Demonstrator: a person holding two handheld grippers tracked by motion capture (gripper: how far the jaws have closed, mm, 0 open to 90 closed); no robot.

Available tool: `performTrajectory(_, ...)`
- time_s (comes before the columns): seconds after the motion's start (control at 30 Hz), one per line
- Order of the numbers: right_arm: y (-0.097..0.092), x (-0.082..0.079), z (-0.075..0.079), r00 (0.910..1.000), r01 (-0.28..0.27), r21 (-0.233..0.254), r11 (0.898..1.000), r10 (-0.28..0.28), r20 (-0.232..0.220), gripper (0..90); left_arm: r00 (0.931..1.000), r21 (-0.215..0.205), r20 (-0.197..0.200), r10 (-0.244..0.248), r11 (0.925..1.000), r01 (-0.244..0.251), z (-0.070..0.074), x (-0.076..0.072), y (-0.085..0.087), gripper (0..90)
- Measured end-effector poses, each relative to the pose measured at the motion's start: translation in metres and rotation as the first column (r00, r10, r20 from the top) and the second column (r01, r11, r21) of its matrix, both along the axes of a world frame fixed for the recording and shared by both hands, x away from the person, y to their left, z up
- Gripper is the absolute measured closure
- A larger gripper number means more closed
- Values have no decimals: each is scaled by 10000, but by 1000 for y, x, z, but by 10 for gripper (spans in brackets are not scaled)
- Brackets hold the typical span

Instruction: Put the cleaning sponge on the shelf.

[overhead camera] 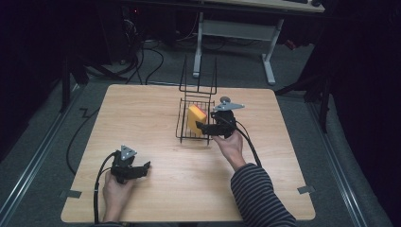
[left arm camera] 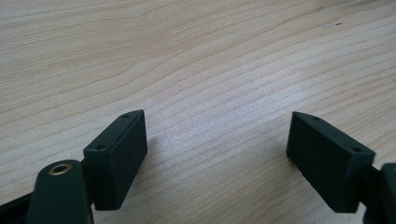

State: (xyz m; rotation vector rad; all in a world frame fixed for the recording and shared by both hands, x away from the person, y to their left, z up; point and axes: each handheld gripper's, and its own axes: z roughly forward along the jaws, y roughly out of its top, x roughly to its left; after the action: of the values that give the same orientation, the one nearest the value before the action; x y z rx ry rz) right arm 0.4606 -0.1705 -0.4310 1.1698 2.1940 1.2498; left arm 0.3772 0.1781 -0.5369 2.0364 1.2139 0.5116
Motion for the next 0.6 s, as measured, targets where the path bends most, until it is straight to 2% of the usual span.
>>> performTrajectory(0.23,-9,-8,4,10000,0,5,10000,0,52,242,10000,-2,1,1,10000,-1,0,0,0,209)
performTrajectory(0.5,-23,-18,14,9999,-43,225,9997,39,157,245,10000,1,1,-1,10000,1,0,0,0,209)
performTrajectory(0.6,-30,-22,14,9997,54,539,9985,-67,227,255,10000,0,-1,0,10000,0,0,0,0,209)
